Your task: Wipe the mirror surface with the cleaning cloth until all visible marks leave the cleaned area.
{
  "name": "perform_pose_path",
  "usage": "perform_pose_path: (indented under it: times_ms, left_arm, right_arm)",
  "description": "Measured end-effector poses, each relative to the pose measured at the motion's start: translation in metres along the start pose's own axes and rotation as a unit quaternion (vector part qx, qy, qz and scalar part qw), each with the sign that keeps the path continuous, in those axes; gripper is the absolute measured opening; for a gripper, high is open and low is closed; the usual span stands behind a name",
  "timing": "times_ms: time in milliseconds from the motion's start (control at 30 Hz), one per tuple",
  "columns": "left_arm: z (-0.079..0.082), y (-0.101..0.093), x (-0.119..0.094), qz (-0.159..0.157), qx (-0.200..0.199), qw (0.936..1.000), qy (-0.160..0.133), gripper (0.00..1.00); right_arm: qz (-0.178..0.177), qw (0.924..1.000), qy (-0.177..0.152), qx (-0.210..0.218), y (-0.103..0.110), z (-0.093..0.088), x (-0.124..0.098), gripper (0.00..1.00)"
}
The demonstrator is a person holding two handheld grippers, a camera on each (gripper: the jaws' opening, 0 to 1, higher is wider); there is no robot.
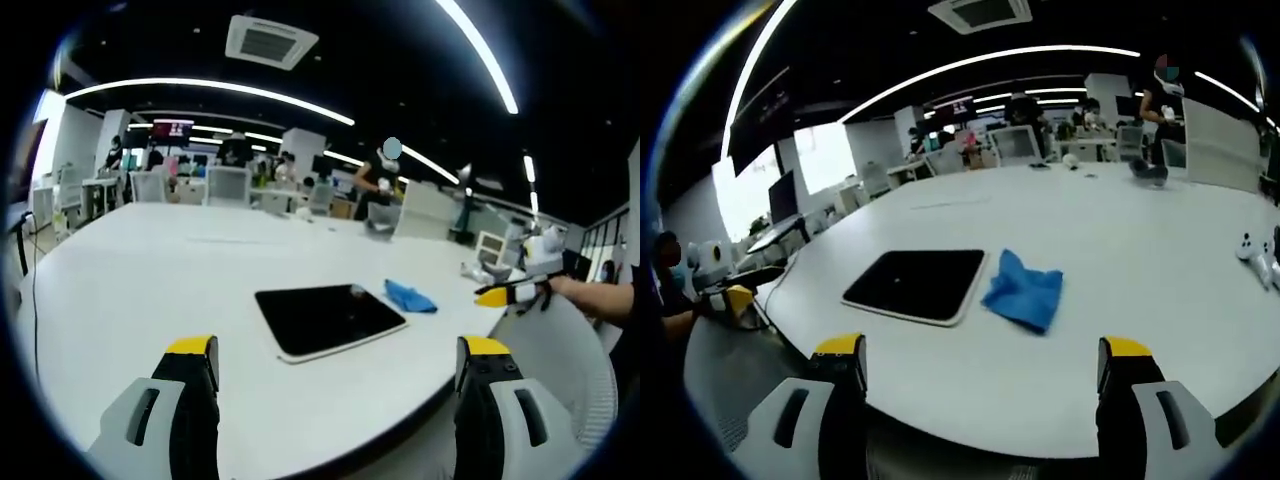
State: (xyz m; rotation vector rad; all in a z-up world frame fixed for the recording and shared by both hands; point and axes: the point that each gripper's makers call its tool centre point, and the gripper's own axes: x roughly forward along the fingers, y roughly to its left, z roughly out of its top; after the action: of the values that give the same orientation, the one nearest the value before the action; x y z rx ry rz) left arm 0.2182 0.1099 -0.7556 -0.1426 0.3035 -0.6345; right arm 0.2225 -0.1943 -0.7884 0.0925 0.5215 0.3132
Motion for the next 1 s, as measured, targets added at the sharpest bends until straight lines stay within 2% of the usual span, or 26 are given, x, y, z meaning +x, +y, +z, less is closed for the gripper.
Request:
perform_pose_path:
  times_ms: [300,1000]
  left_arm:
    - [-0.0017,-0.0021,-0.0008,-0.003,-0.002,1.0000,0.003,0.99]
    - [0.0014,-0.0010,0.0006,-0.001,-0.002,1.0000,-0.006,0.99]
  right_arm:
    - [-0.003,0.9999,0.006,-0.009,-0.0007,-0.0025,-0.0014,0.95]
    - [-0.001,1.0000,-0.009,-0.002,-0.0007,0.0026,-0.0005,0.96]
